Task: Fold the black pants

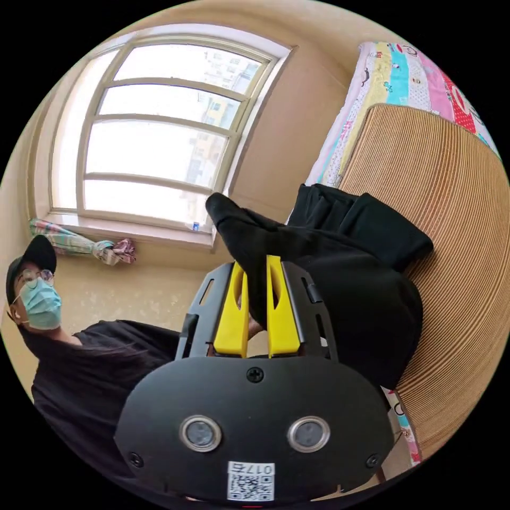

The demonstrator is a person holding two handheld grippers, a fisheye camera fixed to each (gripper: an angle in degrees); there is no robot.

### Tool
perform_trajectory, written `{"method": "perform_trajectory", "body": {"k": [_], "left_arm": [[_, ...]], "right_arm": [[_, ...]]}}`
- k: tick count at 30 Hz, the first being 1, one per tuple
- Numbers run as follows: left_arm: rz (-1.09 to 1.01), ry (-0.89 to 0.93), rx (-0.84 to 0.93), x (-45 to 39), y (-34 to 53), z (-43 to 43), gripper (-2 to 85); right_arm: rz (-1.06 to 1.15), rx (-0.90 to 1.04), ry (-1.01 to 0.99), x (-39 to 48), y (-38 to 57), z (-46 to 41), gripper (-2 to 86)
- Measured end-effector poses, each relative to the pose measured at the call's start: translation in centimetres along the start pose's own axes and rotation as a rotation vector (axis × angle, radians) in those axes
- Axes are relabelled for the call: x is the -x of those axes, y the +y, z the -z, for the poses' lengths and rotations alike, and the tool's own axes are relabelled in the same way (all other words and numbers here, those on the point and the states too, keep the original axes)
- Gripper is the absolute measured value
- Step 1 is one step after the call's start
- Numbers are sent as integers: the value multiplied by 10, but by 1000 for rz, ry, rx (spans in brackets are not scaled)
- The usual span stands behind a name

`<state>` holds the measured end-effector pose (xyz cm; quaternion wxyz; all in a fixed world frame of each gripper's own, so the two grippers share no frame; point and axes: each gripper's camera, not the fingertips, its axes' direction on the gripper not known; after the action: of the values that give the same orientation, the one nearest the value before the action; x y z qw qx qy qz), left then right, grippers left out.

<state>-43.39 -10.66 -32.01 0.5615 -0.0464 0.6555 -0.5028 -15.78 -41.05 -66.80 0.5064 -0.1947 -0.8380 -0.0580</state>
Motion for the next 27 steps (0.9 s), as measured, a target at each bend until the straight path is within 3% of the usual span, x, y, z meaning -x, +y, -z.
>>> {"method": "perform_trajectory", "body": {"k": [3, 5, 10, 13, 21, 27], "left_arm": [[-442, -78, 78, -116, 39, 13, 36], [-638, -17, 89, -181, 70, 18, 35], [-1133, 327, 52, -349, 191, 13, 34], [-1372, 436, -41, -410, 275, 17, 34], [-1496, 464, -288, -456, 408, 11, 35], [-1517, 454, -257, -457, 444, -16, 36]], "right_arm": [[141, -213, 41, 56, 53, 98, 65], [267, -351, 77, 108, 102, 159, 63], [524, -661, 93, 206, 211, 247, 59], [682, -802, 163, 261, 275, 277, 57], [921, -955, 256, 362, 350, 321, 51], [944, -1046, 294, 402, 359, 348, 49]]}}
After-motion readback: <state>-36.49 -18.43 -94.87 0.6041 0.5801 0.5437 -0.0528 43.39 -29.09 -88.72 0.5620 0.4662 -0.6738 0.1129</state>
